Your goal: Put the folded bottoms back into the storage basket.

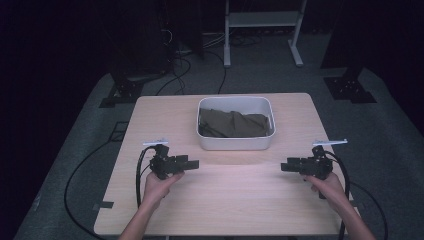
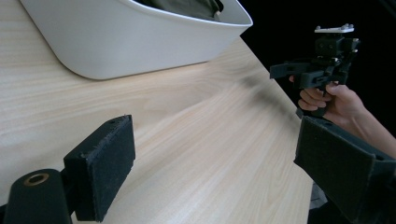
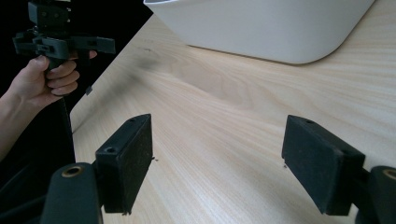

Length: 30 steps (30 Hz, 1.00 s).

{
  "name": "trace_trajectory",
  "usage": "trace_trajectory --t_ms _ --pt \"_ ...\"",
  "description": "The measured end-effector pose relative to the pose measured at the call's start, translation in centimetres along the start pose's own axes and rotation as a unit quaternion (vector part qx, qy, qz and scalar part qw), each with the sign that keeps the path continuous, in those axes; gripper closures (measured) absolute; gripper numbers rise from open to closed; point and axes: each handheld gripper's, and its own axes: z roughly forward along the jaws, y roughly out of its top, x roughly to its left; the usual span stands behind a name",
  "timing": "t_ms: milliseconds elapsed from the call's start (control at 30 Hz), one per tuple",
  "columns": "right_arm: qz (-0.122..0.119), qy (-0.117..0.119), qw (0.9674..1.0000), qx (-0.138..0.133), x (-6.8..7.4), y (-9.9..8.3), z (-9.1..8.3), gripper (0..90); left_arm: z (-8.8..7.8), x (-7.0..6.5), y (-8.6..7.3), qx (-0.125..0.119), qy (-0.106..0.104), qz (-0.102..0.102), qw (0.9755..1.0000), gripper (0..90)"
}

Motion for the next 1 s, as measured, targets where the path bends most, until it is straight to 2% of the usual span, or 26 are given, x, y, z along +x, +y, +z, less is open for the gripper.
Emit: trace_trajectory --t_ms 367,800,1000 --pt "0.001 -0.001 1.0000 0.000 0.0 -1.3 -0.8 24.0 -0.5 -0.1 -1.3 0.001 0.001 -0.003 1.0000 11.2" --pt "0.009 -0.001 0.9999 -0.007 -0.3 -2.6 -1.9 24.0 -0.3 -0.4 -2.4 0.004 -0.004 -0.002 1.0000 11.2" --pt "0.013 0.000 0.9999 -0.002 -0.2 -3.1 -2.0 24.0 -0.1 -0.7 -2.9 0.006 -0.008 -0.001 0.9999 11.2"
